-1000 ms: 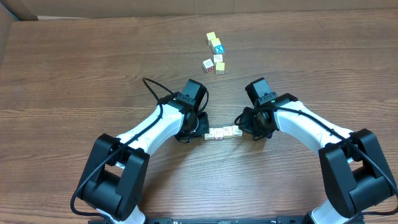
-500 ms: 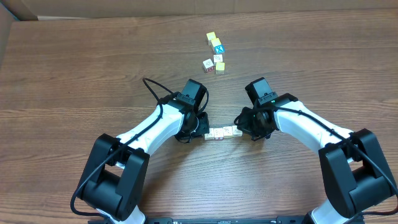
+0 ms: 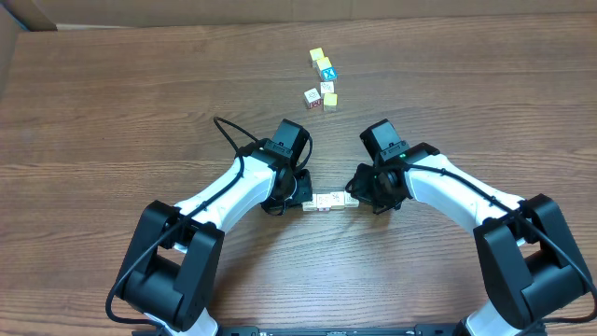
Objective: Flip 4 blocks
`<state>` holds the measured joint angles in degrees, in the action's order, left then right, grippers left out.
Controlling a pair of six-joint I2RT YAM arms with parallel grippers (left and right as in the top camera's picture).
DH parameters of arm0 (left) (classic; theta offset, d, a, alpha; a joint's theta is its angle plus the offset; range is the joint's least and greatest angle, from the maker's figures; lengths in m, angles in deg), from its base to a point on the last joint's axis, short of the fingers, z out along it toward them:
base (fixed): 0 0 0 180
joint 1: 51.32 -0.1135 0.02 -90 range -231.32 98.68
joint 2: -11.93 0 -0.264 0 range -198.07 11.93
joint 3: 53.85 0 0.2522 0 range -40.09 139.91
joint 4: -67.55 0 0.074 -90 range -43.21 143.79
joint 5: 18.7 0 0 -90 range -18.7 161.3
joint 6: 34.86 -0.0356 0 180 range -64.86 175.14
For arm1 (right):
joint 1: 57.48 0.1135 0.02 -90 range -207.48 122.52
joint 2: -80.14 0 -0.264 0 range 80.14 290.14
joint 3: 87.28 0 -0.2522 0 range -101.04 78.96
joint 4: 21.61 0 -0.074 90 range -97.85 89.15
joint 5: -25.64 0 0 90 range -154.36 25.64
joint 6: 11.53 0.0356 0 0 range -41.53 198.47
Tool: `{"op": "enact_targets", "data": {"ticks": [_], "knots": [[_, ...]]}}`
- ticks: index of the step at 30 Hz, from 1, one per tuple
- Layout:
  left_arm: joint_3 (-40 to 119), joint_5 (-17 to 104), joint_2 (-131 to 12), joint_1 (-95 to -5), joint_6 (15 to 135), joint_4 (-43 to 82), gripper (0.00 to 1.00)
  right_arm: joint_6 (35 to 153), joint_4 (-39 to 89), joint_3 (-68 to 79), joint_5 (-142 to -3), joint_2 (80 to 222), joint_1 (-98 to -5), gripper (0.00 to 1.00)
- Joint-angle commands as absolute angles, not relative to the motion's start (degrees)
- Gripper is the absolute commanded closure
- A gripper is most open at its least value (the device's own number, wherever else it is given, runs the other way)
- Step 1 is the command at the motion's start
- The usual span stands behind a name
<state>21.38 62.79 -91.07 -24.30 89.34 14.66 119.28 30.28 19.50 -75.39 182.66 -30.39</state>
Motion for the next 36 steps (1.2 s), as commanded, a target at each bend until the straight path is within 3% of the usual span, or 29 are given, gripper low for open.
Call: {"op": "enact_targets", "data": {"ticks": [1, 36], "knots": [[20.94, 62.42, -91.81, -23.90, 89.43, 15.18, 0.95, 121.23, 29.40, 19.65, -76.87, 182.27, -29.19, 0.95], [20.96, 64.19, -91.81, -28.43, 88.33, 20.19, 0.94, 130.85, 22.47, 19.65, -76.92, 182.27, -22.96, 0.95]]}}
